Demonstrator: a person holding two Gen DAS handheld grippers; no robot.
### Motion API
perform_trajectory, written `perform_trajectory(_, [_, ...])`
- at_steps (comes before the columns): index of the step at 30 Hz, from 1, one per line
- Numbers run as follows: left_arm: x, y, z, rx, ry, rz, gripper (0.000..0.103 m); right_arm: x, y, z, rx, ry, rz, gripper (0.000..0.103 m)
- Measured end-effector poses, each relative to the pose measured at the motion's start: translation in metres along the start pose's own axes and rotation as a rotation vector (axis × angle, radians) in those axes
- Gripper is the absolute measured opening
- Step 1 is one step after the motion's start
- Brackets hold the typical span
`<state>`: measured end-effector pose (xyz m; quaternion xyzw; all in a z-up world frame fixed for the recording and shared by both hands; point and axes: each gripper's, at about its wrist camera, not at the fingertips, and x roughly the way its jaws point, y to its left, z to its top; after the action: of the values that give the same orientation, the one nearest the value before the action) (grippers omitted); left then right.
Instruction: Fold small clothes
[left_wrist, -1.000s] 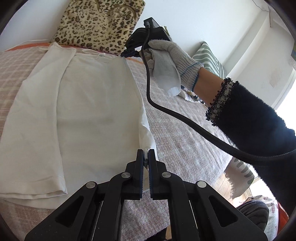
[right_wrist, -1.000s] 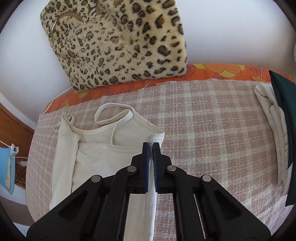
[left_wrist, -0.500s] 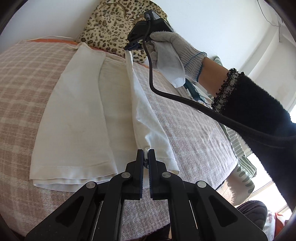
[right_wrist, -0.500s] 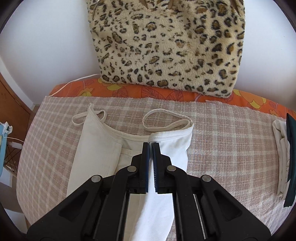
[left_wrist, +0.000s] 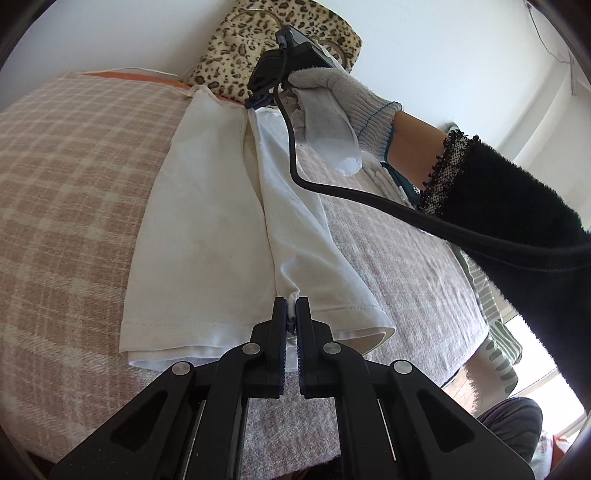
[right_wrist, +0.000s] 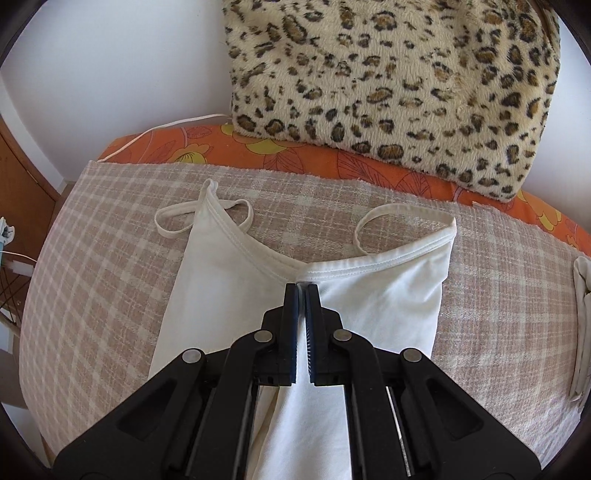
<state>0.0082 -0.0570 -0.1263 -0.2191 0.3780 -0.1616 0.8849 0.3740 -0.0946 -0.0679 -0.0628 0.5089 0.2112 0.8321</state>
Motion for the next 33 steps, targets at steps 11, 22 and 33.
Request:
perform_trajectory(11, [0.000, 0.005, -0.001, -0.018, 0.043, -0.009, 0.003, -0.055, -0.013, -0.015, 0.010, -0.079, 0.052, 0.045])
perform_trajectory(22, [-0.030, 0.003, -0.004, 0.084, 0.102, 0.026, 0.011, -0.167, -0.052, -0.154, 0.090, -0.073, 0.146, 0.046])
perform_trajectory(33, [-0.044, 0.037, 0.034, 0.116, 0.190, 0.103, 0.029, -0.168, -0.061, -0.291, 0.234, 0.108, 0.299, 0.046])
